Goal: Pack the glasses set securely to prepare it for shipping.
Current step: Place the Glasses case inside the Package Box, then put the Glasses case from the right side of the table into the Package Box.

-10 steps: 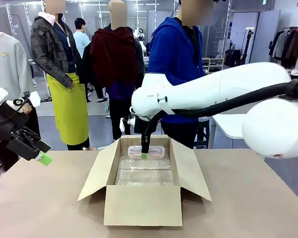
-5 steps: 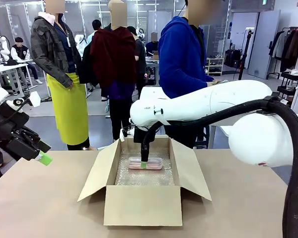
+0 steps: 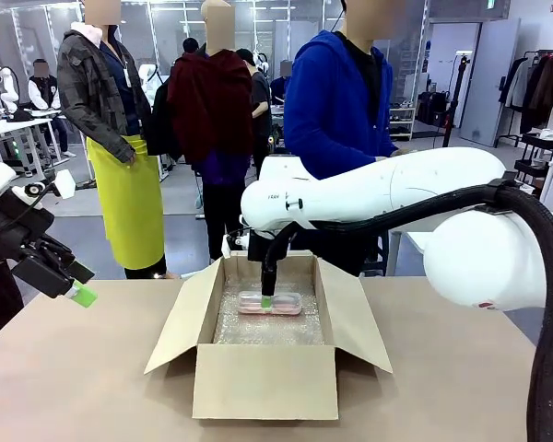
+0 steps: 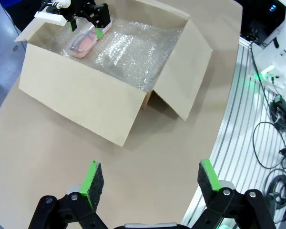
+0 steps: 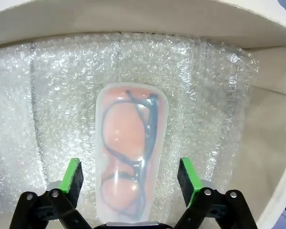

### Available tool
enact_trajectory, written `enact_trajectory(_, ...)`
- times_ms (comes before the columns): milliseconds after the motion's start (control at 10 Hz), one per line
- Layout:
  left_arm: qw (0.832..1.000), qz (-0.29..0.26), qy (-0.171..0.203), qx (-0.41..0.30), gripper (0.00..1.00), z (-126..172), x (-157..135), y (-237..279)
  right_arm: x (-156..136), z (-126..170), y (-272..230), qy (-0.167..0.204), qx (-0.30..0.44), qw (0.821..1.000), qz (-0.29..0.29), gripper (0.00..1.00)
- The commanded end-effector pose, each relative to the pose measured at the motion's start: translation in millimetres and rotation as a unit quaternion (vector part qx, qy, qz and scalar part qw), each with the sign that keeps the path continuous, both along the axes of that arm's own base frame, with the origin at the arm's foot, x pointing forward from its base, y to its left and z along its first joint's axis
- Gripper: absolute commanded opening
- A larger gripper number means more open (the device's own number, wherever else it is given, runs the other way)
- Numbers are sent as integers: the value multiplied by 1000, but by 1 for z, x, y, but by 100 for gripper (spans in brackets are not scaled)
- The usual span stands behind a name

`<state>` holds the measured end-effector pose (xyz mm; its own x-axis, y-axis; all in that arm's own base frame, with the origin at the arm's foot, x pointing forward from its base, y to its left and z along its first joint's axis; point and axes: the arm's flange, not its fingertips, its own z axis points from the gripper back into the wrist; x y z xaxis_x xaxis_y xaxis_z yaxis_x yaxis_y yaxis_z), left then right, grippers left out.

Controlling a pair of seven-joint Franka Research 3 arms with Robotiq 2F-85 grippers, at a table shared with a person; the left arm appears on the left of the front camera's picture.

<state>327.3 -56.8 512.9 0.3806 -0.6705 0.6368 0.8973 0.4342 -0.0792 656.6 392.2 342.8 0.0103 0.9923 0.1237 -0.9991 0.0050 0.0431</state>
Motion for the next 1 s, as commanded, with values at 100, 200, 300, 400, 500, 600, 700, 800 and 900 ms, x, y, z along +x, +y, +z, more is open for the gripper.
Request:
enact_trajectory(100, 1000, -14, -2, -10, 100, 2, 0, 3, -2, -1, 1, 1, -1, 1000, 5, 100)
enact_trajectory(200, 1000, -14, -2, -10, 100, 2, 0, 3, -2, -1, 1, 1, -1, 1000, 5, 100)
enact_trajectory(300, 1000, -14, -2, -10, 100, 2, 0, 3, -2, -1, 1, 1, -1, 1000, 5, 100)
enact_trajectory(400, 1000, -14, -2, -10, 100, 2, 0, 3, -2, -1, 1, 1, -1, 1000, 5, 100)
enact_trajectory(500, 1000, -14, -2, -10, 100, 2, 0, 3, -2, -1, 1, 1, -1, 1000, 5, 100)
enact_trajectory(600, 1000, -14, -2, -10, 100, 2, 0, 3, -2, -1, 1, 1, -1, 1000, 5, 100)
enact_trajectory(700, 1000, -14, -2, -10, 100, 2, 0, 3, -2, -1, 1, 1, -1, 1000, 5, 100)
enact_trajectory(800, 1000, -14, -2, -10, 100, 2, 0, 3, -2, -1, 1, 1, -1, 1000, 5, 100)
enact_trajectory(900, 1000, -14, -2, -10, 100, 2, 0, 3, 0, -1, 0, 1, -1, 1000, 0, 97)
